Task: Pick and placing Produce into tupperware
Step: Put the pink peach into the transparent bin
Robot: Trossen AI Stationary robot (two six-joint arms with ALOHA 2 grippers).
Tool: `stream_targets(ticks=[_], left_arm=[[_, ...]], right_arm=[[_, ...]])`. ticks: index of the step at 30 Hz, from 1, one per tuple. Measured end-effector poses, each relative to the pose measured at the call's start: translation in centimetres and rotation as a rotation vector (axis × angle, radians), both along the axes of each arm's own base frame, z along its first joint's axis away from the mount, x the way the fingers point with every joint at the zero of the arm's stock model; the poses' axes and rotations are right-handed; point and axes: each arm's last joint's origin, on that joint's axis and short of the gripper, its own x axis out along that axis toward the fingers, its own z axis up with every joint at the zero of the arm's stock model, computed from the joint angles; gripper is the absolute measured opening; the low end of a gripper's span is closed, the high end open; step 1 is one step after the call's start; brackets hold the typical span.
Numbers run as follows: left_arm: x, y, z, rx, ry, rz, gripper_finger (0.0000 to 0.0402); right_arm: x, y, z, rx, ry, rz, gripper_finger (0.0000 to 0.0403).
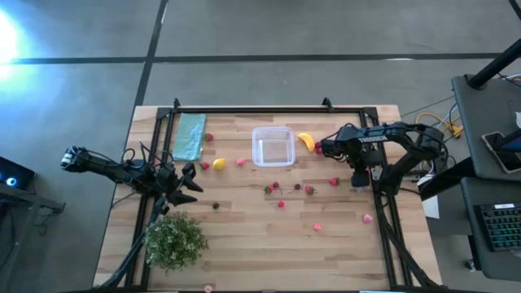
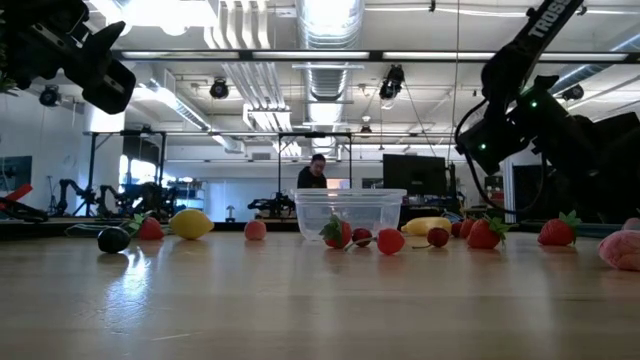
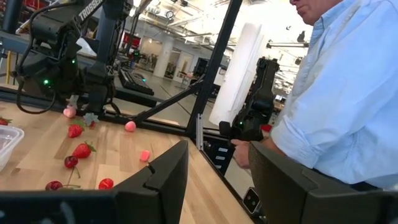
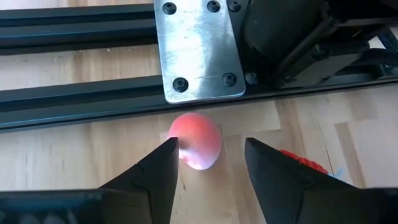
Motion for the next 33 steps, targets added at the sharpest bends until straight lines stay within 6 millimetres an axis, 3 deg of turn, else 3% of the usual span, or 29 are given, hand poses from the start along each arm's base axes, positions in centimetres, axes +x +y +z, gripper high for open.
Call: stream_targets(ticks=[8,21,33], left_arm=[[0.0,0.0,0.0,0.0,0.0,-0.001,0.0155],[0.0,0.0,0.0,0.001,0.0,-0.005,0.0155],[0.0,0.0,0.0,0.0,0.0,-0.004,0.0155]], right_arm=[[-0.1,0.0,-0.3,-0.001,-0.01,-0.006,0.019],[-0.4,-0.3,-0.6,0.002,-0.021,-0.02,0.0301],[-1.1,0.0,-1.8,-0.009,-0.037,-0.016,0.0307]])
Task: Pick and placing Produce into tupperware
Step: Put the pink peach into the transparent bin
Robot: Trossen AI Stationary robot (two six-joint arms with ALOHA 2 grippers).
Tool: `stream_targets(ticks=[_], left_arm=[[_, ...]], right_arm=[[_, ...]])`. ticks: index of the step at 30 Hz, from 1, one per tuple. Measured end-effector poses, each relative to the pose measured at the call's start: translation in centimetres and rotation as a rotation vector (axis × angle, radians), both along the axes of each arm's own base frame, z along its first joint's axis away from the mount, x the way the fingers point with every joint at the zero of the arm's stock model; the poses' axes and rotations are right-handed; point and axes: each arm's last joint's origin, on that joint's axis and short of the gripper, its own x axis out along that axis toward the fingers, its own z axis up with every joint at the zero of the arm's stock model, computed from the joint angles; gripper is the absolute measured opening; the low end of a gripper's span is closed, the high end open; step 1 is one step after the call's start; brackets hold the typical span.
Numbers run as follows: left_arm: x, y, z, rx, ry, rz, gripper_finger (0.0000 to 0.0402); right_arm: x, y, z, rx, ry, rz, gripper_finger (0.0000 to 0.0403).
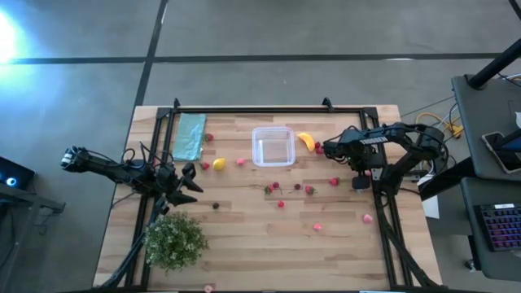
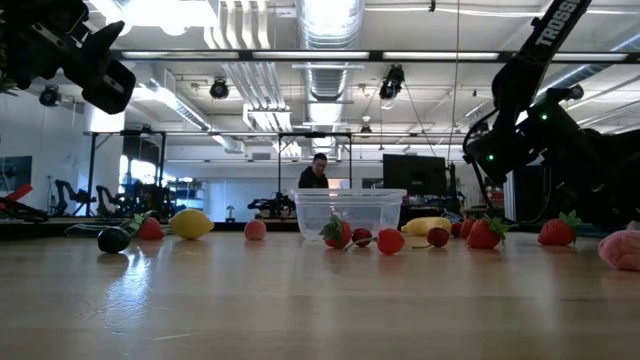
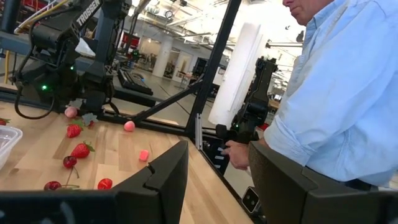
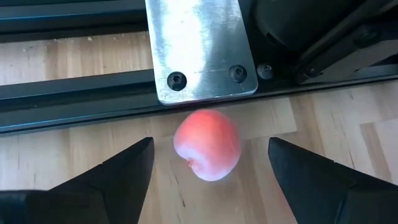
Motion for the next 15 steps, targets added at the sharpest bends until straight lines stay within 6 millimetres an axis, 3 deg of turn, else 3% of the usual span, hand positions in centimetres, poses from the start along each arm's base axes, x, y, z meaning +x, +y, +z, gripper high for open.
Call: stream_targets(ticks=[8,15], left_arm=[[0.0,0.0,0.0,0.0,0.0,0.001,0.0155],[0.0,0.01,0.0,0.0,0.0,0.005,0.0155]], right_arm=[[-0.49,0.24,-0.33,0.002,0.022,0.007,0.029],[-0.55,0.27,-0.54,-0.011,0.016,0.0,0.0252]])
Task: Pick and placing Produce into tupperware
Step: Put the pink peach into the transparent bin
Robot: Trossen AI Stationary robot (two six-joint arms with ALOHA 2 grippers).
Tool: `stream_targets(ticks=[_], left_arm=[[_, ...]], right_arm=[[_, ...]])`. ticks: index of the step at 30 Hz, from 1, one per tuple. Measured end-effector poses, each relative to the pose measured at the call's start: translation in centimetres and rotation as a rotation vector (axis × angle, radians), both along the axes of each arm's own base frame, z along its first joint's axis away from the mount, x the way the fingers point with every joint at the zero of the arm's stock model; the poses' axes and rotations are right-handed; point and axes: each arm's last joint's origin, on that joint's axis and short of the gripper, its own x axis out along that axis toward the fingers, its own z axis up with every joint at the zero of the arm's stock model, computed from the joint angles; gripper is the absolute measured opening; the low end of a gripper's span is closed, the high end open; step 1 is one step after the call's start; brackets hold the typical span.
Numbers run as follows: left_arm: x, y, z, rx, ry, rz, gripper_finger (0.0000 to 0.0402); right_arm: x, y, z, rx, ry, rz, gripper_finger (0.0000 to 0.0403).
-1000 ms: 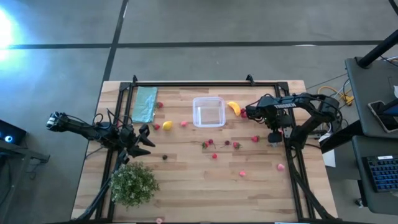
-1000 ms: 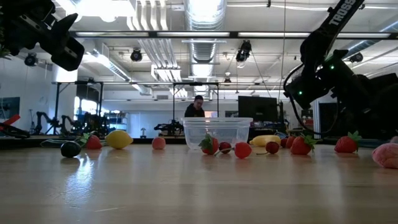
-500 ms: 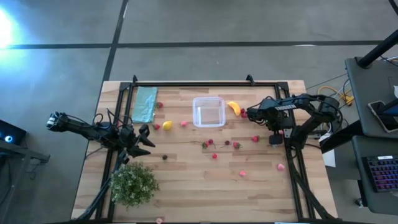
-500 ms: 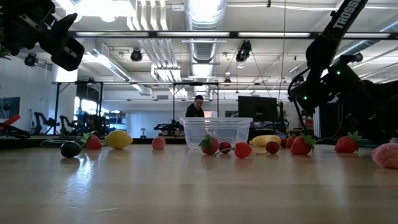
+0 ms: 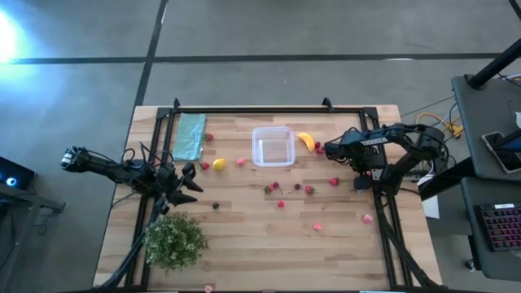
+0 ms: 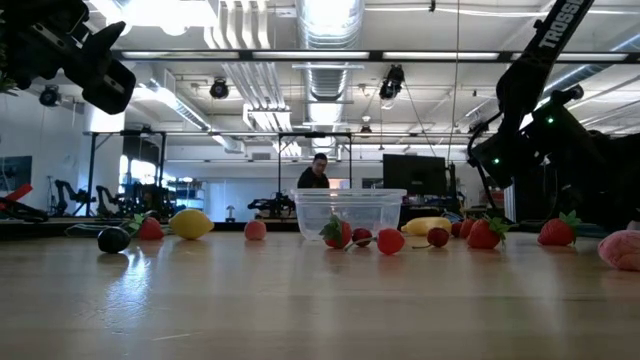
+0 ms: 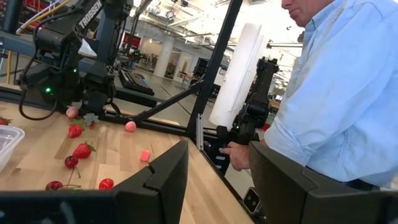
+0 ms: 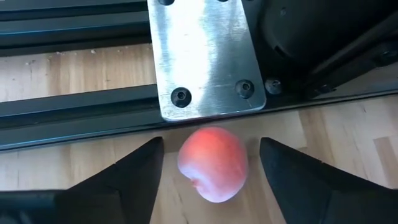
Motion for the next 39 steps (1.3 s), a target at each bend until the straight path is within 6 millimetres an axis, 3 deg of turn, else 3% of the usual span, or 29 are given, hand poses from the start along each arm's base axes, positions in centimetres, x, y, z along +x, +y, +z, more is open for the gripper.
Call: stream_targets(ticks=[17,25,39], left_arm=[[0.0,0.0,0.0,0.0,0.0,-0.001,0.0155],[0.0,0.0,0.0,0.0,0.0,-0.002,0.0155],[0.0,0.0,0.0,0.001,0.0,-0.004,0.0155]], right_arm=[[0.1,0.0,0.0,0.001,-0.008,0.005,0.0154],[1.1,-0.5,0.6,-0.007,-0.059,0.001,0.0143],[3.7,-2.5,5.3,-0.239,-0.222,0.152,0.0143]])
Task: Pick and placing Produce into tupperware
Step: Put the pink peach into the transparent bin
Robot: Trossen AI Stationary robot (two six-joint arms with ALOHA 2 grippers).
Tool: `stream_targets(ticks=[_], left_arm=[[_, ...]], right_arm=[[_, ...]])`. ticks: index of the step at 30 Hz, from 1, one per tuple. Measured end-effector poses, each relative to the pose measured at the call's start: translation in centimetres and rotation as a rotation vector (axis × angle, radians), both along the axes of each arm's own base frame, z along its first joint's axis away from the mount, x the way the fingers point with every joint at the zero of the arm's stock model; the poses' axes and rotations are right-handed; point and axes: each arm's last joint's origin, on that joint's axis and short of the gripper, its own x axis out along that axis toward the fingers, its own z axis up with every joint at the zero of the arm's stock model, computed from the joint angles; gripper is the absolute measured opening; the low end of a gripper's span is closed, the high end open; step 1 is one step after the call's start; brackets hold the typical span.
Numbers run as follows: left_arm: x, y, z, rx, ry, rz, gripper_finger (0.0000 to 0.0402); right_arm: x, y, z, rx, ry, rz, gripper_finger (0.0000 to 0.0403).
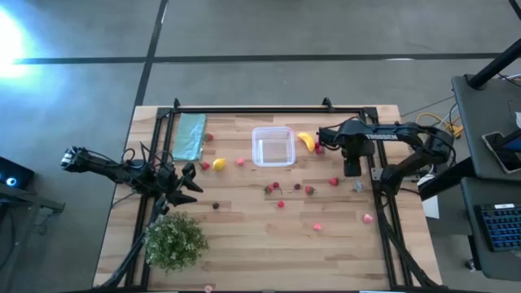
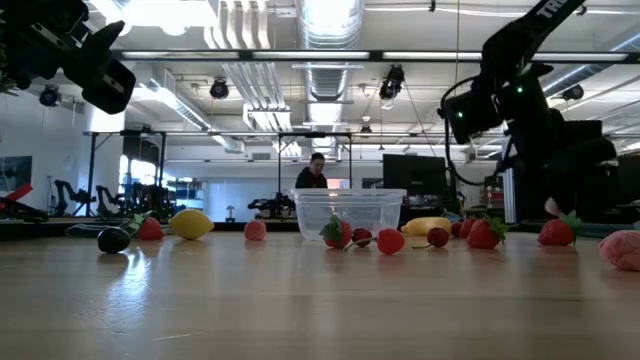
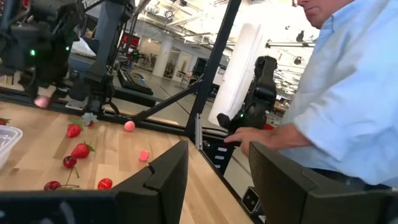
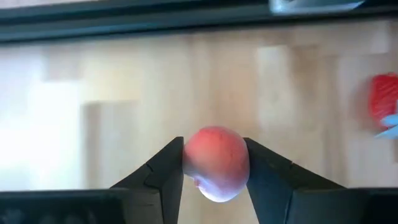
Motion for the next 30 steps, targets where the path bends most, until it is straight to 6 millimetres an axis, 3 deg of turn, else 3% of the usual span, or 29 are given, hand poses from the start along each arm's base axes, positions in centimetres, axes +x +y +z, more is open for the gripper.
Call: stream_targets(ticks=[7,19,26,30], left_arm=[[0.0,0.0,0.0,0.0,-0.001,0.001,0.0155],[0.0,0.0,0.0,-0.001,0.0,0.004,0.0155],[0.0,0.0,0.0,-0.001,-0.001,0.003,0.0155],[0.0,0.0,0.0,0.0,0.0,0.003,0.0155]], right_arm=[[2.6,-1.2,2.1,-0.102,-0.179,0.199,0.0143],[9.2,-3.8,6.4,-0.131,-0.476,0.632,0.0145],[15.2,-4.2,7.7,-0.14,-0.549,0.754,0.0142],[19.1,-4.1,7.3,-0.092,-0.597,0.817,0.0146]])
